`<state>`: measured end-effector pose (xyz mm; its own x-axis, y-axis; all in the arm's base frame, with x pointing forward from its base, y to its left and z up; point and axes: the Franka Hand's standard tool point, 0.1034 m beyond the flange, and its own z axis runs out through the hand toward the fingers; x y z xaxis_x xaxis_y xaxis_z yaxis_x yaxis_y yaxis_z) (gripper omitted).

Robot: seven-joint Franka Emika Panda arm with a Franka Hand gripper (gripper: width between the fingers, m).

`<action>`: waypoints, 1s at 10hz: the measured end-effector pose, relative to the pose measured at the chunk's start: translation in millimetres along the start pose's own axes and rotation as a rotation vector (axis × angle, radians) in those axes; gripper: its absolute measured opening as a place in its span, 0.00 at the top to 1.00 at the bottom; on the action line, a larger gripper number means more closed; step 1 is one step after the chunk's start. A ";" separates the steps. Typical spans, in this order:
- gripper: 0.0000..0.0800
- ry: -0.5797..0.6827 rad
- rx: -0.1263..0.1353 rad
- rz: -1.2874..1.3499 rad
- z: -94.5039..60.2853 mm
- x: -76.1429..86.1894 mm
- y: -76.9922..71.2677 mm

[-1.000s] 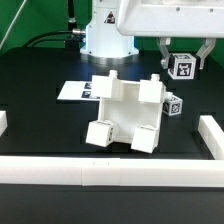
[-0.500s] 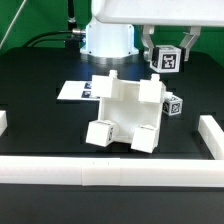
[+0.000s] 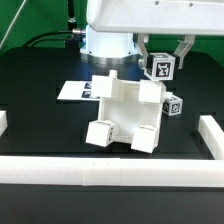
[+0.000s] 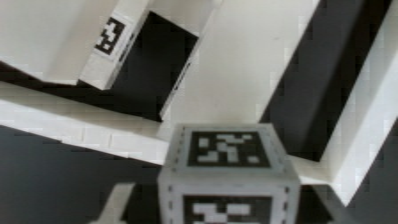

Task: Assemble chair

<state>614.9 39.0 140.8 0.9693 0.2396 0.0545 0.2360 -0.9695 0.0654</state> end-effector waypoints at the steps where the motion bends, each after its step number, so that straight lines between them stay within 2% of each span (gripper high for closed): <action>1: 0.64 -0.001 -0.005 0.001 4.1 1.3 3.4; 6: 0.64 0.016 -0.031 0.002 27.7 4.8 11.1; 8: 0.64 0.035 -0.038 0.004 27.5 8.2 13.5; 10: 0.64 0.025 -0.033 0.006 24.5 6.7 14.2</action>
Offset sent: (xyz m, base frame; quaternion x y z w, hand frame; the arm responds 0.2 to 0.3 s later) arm 0.0105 0.0006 -0.0115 0.0061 0.0174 -0.0160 0.9997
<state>626.5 25.6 117.7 0.9687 0.2350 0.0799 0.2270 -0.9689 0.0982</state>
